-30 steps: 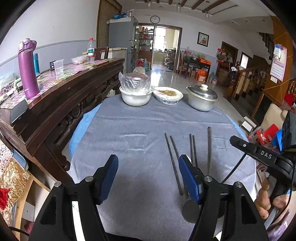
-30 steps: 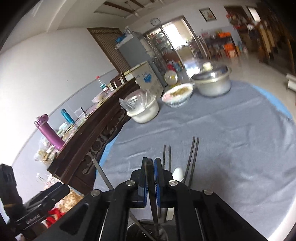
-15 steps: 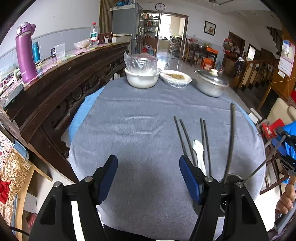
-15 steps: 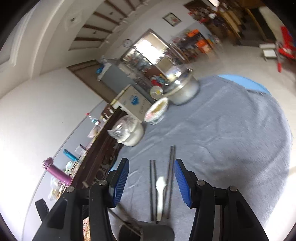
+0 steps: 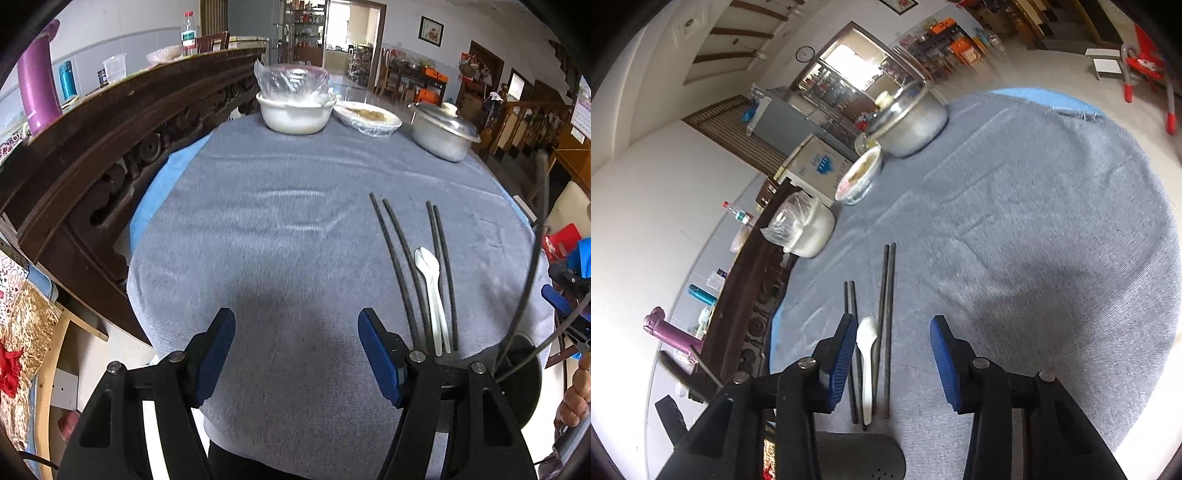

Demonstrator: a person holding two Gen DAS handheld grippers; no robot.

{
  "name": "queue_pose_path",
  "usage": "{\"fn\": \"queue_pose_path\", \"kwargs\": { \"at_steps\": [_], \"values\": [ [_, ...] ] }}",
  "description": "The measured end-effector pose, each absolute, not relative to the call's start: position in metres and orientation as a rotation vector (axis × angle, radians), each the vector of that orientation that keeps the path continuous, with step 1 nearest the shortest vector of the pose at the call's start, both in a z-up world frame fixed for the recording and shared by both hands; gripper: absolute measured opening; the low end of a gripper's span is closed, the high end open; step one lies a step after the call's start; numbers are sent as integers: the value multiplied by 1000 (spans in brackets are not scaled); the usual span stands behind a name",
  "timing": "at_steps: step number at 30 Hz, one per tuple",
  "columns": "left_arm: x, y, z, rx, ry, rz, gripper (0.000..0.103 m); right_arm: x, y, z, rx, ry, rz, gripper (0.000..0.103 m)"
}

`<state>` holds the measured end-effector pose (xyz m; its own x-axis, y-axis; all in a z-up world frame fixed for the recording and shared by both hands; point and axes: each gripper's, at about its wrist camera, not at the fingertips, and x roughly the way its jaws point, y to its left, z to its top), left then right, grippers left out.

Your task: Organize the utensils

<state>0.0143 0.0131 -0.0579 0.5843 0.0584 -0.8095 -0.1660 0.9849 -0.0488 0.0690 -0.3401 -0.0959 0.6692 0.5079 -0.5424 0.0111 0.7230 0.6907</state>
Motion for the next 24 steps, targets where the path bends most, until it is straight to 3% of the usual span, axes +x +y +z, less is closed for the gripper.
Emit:
{"fn": "queue_pose_path", "kwargs": {
  "at_steps": [11, 24],
  "values": [
    [59, -3, -94, -94, 1029, -9, 70, 104, -313, -133, 695, 944, 402, 40],
    [63, 16, -107, -163, 1073, 27, 70, 178, -216, -157, 464, 1260, 763, 39]
  ]
}}
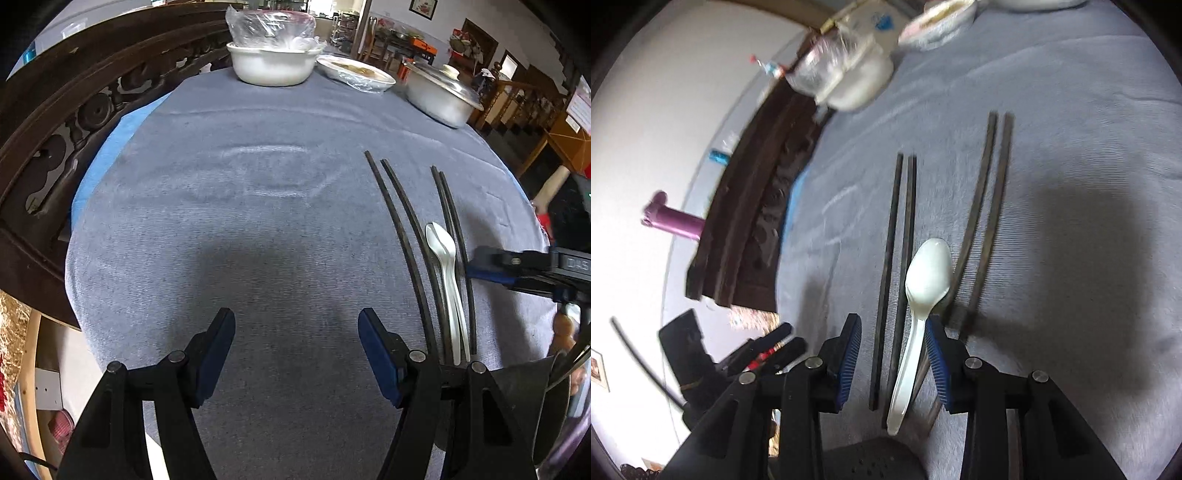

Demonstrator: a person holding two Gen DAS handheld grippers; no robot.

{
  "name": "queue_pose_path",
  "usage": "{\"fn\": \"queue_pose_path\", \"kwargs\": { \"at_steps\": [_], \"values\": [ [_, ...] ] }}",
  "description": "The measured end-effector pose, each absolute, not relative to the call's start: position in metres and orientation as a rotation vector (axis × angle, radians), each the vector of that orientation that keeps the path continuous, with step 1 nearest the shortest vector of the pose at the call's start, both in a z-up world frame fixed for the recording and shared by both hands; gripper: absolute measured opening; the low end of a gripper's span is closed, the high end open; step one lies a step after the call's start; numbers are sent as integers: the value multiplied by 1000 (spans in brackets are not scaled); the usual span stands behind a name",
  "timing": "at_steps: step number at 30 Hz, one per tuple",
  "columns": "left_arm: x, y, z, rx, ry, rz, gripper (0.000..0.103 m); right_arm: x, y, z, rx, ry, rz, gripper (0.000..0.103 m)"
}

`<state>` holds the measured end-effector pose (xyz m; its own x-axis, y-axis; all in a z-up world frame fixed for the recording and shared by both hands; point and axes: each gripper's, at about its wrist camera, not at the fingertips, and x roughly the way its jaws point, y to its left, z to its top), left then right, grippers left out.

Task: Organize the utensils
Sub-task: 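Grasp the white spoon on the cloth with the right gripper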

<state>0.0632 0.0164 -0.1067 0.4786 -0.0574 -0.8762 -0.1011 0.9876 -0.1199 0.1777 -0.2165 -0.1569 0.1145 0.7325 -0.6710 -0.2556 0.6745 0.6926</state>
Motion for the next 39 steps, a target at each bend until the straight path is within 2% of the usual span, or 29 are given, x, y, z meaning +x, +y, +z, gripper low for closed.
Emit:
{"fn": "queue_pose_path", "kwargs": {
  "at_steps": [2, 5, 8, 12, 13, 18, 21, 23, 28, 29, 30, 32, 33, 37, 39],
  "values": [
    [61, 17, -104, -163, 1067, 26, 70, 183, -204, -159, 401, 1284, 733, 29],
    [60, 18, -100, -164, 1058, 25, 70, 187, -189, -157, 315, 1283, 686, 28],
    [58, 16, -98, -170, 1051, 20, 70, 190, -174, -155, 201, 1258, 633, 16],
    [56, 15, -96, -166, 1049, 16, 70, 192, -173, -150, 156, 1226, 593, 13],
    [55, 15, -96, -165, 1047, 16, 70, 191, -177, -146, 163, 1198, 587, 4],
    [63, 14, -95, -155, 1034, 11, 70, 190, -221, -121, 364, 1045, 562, 2],
    [76, 4, -95, -111, 1010, -11, 70, 192, -244, -124, 427, 1037, 521, 3],
    [87, -4, -97, -74, 997, -32, 70, 190, -252, -129, 443, 1043, 505, 7],
    [109, -11, -97, -62, 1009, -27, 70, 190, -235, -135, 461, 1087, 602, 8],
    [109, -10, -96, -86, 1008, -32, 70, 191, -229, -133, 432, 1093, 614, 11],
    [108, -8, -96, -100, 1008, -35, 70, 192, -221, -132, 409, 1104, 626, 16],
    [106, -6, -97, -104, 1012, -31, 70, 191, -210, -130, 363, 1117, 643, 42],
    [104, -4, -99, -102, 1015, -25, 70, 191, -203, -130, 334, 1111, 644, 47],
    [98, 4, -105, -122, 1034, -13, 70, 199, -179, -138, 227, 1120, 626, 49],
    [95, 7, -108, -137, 1043, -10, 70, 201, -173, -143, 169, 1103, 594, 46]
  ]
}}
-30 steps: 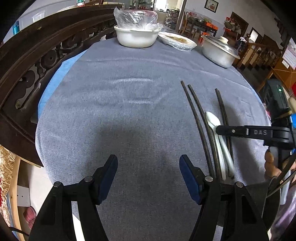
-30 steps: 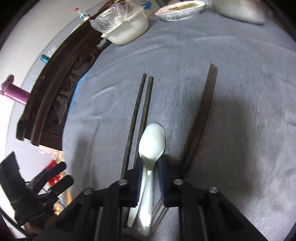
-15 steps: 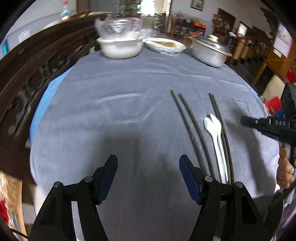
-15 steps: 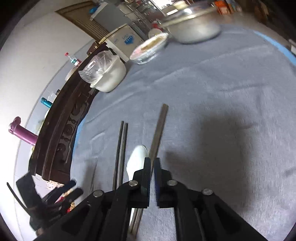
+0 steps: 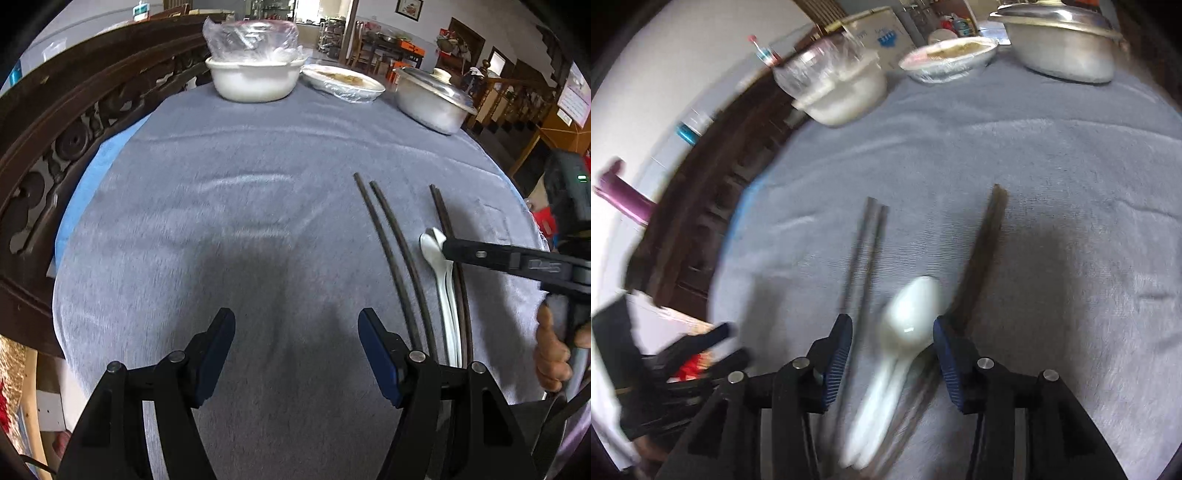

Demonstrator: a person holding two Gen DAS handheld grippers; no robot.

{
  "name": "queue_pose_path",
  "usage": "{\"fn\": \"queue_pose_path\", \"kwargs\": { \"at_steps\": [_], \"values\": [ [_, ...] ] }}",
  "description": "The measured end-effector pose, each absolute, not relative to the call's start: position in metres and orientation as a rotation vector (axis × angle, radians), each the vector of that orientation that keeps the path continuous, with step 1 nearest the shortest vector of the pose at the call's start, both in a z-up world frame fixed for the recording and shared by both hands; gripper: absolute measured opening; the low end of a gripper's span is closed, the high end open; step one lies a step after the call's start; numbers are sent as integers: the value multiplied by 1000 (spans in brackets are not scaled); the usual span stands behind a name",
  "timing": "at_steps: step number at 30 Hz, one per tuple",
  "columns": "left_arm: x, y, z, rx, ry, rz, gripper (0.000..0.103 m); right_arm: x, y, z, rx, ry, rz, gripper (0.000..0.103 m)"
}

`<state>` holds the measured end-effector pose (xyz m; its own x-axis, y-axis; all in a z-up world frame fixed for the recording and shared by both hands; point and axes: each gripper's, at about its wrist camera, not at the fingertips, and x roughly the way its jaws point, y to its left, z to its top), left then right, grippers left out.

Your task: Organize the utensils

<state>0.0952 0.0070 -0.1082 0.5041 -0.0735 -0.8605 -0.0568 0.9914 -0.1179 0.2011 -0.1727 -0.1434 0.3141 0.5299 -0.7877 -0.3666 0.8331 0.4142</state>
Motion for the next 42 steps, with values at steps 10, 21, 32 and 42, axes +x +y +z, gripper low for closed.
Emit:
{"fn": "queue_pose_path", "kwargs": {
  "at_steps": [10, 21, 32, 42],
  "values": [
    [90, 10, -104, -142, 1028, -16, 70, 204, -164, -136, 116, 1062, 603, 29],
    [123, -18, -97, -74, 975, -90, 70, 215, -245, -118, 319, 1019, 436, 65],
    [171, -92, -107, 113, 994, -396, 64, 215, -291, -146, 369, 1082, 334, 40],
    [192, -102, -132, 73, 1095, -492, 33, 231, -262, -143, 254, 1120, 352, 36]
  ]
}}
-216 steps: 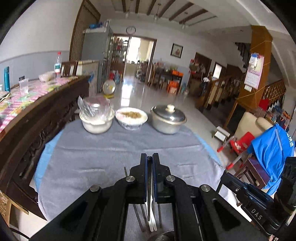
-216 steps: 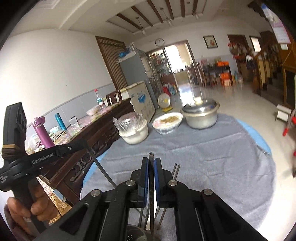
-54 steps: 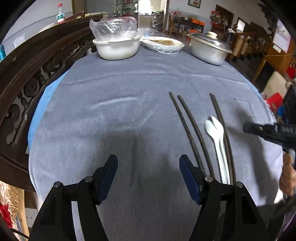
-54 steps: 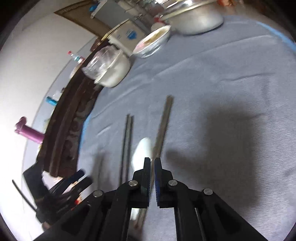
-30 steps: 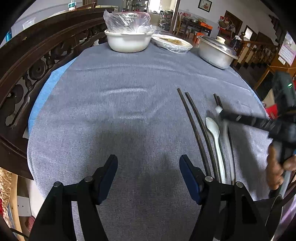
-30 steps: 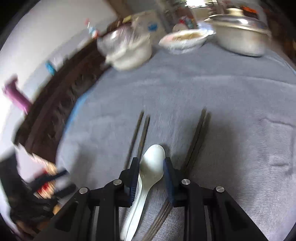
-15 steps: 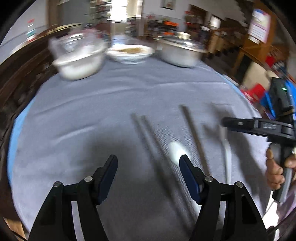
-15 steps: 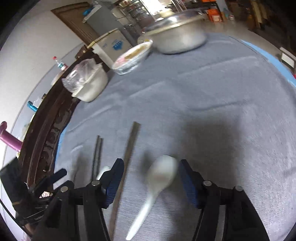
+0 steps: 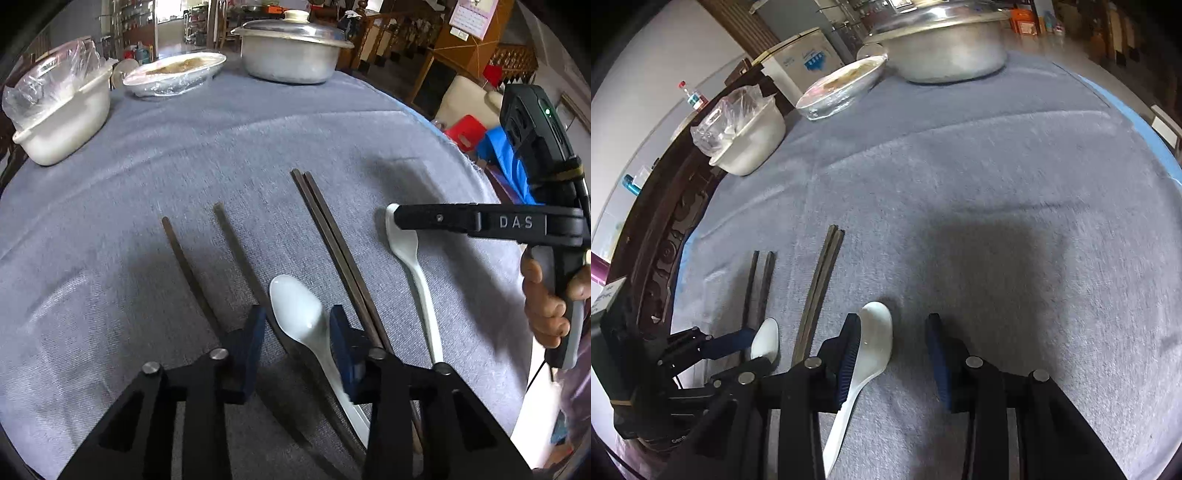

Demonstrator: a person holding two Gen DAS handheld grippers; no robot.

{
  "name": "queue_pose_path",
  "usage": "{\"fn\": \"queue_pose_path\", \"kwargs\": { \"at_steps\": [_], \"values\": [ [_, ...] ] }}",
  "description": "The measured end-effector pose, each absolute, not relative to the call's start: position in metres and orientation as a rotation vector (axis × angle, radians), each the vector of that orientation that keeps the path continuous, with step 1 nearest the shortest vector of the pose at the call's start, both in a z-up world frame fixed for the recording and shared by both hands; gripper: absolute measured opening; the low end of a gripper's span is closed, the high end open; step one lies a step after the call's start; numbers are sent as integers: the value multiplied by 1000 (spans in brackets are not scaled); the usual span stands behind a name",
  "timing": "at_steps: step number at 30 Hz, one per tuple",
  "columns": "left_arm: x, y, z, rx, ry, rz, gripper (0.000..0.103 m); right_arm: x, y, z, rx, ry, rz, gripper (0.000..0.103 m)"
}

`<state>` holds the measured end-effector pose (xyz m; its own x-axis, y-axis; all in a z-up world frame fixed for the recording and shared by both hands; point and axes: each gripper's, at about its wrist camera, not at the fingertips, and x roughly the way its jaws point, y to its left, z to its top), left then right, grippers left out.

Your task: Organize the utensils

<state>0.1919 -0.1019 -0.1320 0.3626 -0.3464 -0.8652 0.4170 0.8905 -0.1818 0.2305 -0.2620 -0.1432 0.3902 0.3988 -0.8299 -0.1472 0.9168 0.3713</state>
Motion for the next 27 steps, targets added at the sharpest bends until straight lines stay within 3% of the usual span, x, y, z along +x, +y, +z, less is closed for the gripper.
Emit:
{"fn": "queue_pose_path", "kwargs": {
  "at_steps": [1, 4, 5, 7, 8, 9, 27],
  "values": [
    [192, -102, -132, 72, 1091, -490, 28, 231, -259, -144, 244, 1122, 358, 28],
    [190, -104, -133, 66, 1080, -491, 27, 229, -250, -147, 201, 1112, 367, 7],
    [189, -103, -133, 67, 1074, -489, 27, 228, -248, -148, 197, 1108, 369, 6],
    [184, -100, -130, 72, 1052, -468, 24, 223, -248, -147, 197, 1082, 362, 5],
    [182, -98, -128, 76, 1035, -449, 12, 221, -249, -147, 204, 1069, 361, 4],
    [180, -95, -124, 58, 1018, -450, 7, 219, -250, -146, 212, 1057, 360, 4],
    [129, -12, -88, -314, 858, -272, 7, 130, -299, -104, 375, 744, 207, 3]
  ]
}}
